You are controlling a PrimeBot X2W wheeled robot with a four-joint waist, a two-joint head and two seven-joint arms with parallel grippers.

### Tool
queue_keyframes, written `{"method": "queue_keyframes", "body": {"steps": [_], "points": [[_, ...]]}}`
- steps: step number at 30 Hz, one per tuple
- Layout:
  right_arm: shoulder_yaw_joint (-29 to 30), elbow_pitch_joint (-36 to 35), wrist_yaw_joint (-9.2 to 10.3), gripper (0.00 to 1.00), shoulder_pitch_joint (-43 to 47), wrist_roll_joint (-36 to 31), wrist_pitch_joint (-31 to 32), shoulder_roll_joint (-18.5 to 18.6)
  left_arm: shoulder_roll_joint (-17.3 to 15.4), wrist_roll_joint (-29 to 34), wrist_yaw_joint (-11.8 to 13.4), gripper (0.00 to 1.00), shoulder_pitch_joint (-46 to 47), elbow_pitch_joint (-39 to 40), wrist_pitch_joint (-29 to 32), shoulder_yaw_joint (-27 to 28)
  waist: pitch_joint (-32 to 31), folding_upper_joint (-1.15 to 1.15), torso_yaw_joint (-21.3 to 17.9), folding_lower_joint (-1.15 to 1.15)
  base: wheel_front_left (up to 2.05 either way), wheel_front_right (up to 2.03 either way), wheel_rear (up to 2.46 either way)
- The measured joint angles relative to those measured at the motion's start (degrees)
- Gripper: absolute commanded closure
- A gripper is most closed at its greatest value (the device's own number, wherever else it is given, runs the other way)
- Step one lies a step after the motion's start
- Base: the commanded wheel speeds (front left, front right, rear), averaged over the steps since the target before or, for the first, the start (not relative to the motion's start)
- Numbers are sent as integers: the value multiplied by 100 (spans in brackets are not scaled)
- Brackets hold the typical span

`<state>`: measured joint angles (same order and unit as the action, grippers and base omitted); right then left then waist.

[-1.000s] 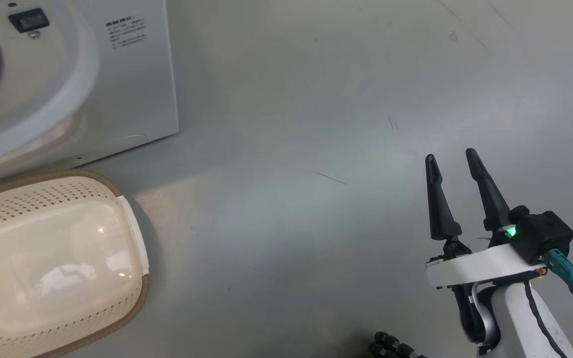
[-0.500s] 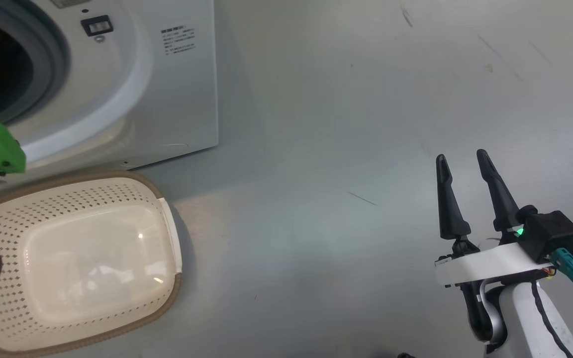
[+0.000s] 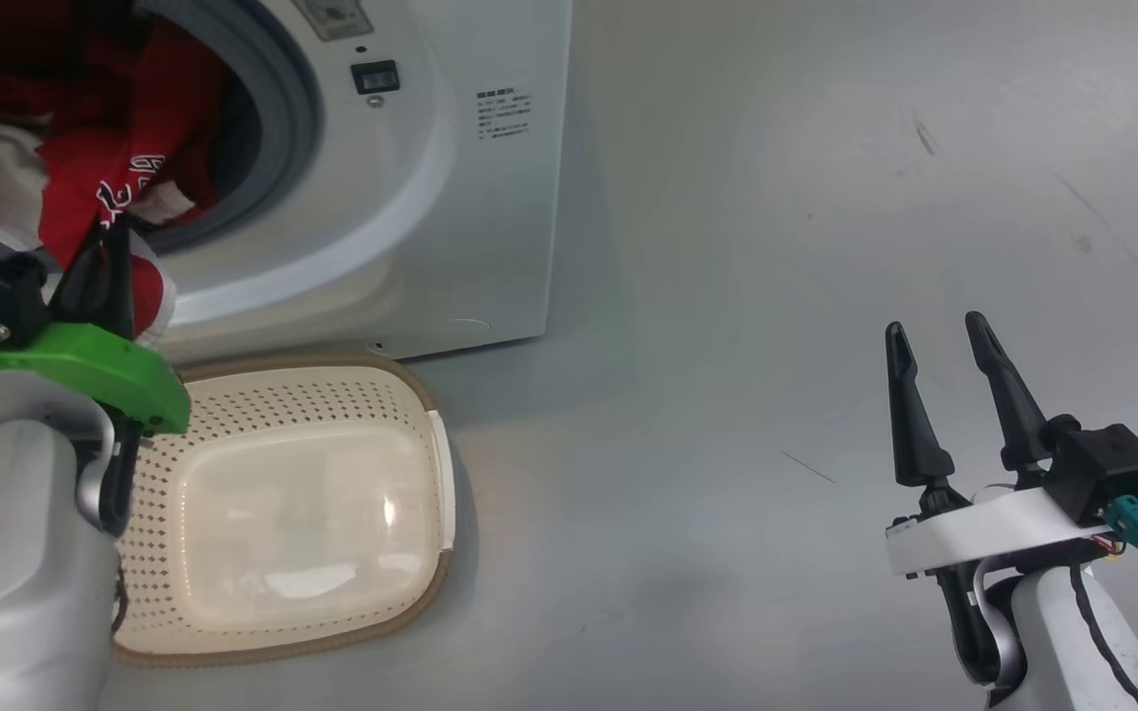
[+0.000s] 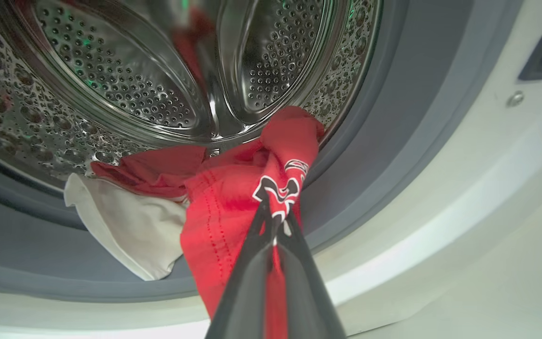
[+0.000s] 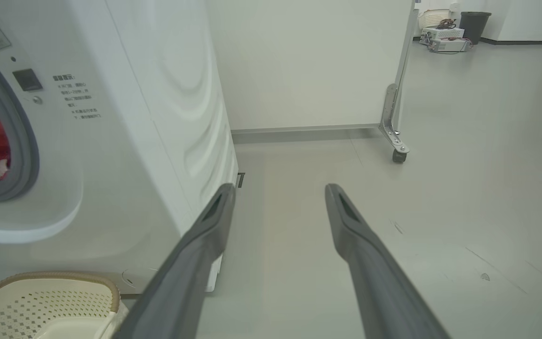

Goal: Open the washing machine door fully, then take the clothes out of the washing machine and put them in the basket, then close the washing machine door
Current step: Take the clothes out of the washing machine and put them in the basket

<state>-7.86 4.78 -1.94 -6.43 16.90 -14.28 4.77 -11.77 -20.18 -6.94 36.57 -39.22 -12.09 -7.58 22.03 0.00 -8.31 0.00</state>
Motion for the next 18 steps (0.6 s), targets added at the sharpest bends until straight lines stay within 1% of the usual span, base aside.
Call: {"method": "queue_keyframes", "body": {"steps": [7,10,18], "points": [[15,91,-3,0,125,-35,0,31,78,-51,-1,100,-306,141,-169,-38,-334,0,315,0,0,0,0],[26,130,-44,0,199,-35,0,40,82,-51,-18,100,-433,325,-220,-71,-505,0,456,0,0,0,0],[22,201,-53,0,382,-34,0,47,16,-40,-18,100,-856,1024,-235,-15,-925,0,750,0,0,0,0]]}}
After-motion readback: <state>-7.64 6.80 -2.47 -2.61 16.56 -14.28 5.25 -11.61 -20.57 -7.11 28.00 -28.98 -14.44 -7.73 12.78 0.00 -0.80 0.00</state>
